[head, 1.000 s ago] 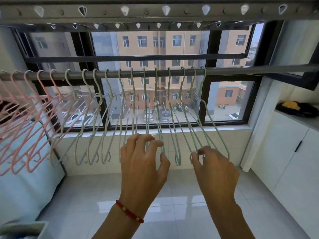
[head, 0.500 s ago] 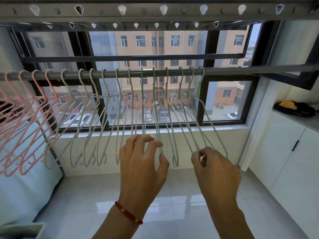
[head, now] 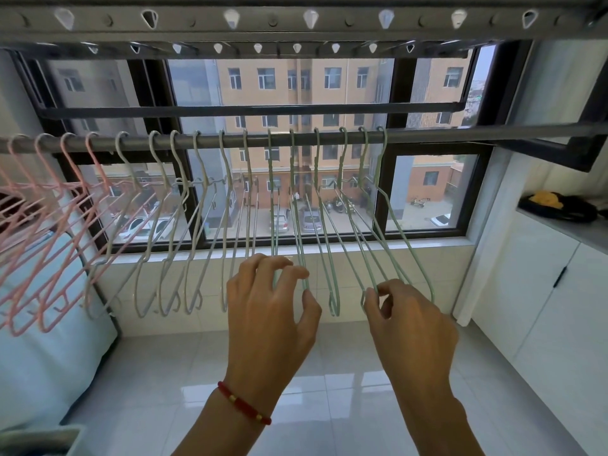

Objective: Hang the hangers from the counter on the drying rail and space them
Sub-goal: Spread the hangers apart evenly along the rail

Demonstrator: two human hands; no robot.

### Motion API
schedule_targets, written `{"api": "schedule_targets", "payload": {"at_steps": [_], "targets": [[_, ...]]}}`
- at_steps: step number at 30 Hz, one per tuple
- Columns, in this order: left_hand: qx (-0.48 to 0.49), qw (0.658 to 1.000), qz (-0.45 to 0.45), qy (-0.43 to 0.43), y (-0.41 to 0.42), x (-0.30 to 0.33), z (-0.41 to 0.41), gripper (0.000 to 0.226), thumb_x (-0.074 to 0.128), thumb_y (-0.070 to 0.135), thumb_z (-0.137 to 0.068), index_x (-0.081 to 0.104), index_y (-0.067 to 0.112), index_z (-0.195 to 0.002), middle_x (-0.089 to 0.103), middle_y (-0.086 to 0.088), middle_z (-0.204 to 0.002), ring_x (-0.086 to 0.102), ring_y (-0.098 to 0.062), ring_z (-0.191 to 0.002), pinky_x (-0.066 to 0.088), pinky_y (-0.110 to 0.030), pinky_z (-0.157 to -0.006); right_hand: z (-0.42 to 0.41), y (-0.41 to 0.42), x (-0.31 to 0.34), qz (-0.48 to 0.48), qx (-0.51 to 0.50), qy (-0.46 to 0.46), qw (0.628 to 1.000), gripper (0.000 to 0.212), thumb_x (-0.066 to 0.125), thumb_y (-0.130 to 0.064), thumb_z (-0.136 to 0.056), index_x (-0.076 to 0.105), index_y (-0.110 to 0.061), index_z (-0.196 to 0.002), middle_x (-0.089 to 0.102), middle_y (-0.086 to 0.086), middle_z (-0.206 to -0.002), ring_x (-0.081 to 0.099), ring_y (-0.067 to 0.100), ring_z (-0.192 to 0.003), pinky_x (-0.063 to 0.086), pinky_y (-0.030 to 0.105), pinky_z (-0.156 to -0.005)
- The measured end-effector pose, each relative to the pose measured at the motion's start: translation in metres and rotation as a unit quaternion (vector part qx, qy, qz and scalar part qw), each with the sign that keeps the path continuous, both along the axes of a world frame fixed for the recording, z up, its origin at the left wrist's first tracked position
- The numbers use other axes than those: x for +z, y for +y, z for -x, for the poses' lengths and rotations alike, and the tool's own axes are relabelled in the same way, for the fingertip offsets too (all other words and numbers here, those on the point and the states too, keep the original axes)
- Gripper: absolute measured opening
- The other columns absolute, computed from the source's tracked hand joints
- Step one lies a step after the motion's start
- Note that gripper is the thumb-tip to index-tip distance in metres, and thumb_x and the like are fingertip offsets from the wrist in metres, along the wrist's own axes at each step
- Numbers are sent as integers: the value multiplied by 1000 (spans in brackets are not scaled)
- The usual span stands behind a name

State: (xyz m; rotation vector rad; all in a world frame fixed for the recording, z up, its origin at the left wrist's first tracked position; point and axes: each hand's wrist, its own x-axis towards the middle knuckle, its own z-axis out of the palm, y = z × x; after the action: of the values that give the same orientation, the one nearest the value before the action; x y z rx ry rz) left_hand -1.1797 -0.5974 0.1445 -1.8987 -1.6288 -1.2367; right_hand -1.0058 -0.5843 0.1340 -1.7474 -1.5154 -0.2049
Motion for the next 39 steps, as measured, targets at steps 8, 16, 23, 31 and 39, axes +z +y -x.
{"api": "schedule_targets", "payload": {"at_steps": [8,16,23,31,39], "targets": [[2,1000,5,5,-1,0,0,30,54,38,-86,70,21,-105,68,-1,-110,55,-25,-117,35,-37,-102,-1,2,-2,4,7,3,1000,18,63,-43,-94,73,-27,-94,63,-13,-66,53,4,-49,31,13,-51],[-1,1000,12,2,-4,1,0,30,54,37,-87,70,21,-105,67,0,-111,54,-25,-119,37,-38,-102,-7,-2,0,-36,24,61,997,28,53,-46,-97,70,-26,-105,63,-11,-72,54,5,-56,33,15,-54],[-2,1000,7,-2,-5,3,-2,30,53,38,-87,71,20,-104,68,0,-110,54,-24,-117,40,-40,-100,-24,6,-3,20,-2,61,998,36,55,-46,-97,64,-21,-122,63,-9,-69,57,8,-56,46,22,-59],[2,1000,6,5,-5,3,-3,30,53,36,-87,71,20,-103,68,0,-109,55,-26,-118,38,-38,-101,-31,12,-7,74,-29,21,997,23,56,-42,-98,69,-23,-101,63,-9,-66,54,6,-50,38,16,-52],[0,1000,4,5,-5,0,-4,29,54,37,-86,71,20,-102,68,0,-109,54,-24,-117,40,-39,-99,-29,0,-6,38,-33,30,998,20,60,-39,-95,71,-22,-96,60,-9,-61,51,7,-47,26,10,-51]]}}
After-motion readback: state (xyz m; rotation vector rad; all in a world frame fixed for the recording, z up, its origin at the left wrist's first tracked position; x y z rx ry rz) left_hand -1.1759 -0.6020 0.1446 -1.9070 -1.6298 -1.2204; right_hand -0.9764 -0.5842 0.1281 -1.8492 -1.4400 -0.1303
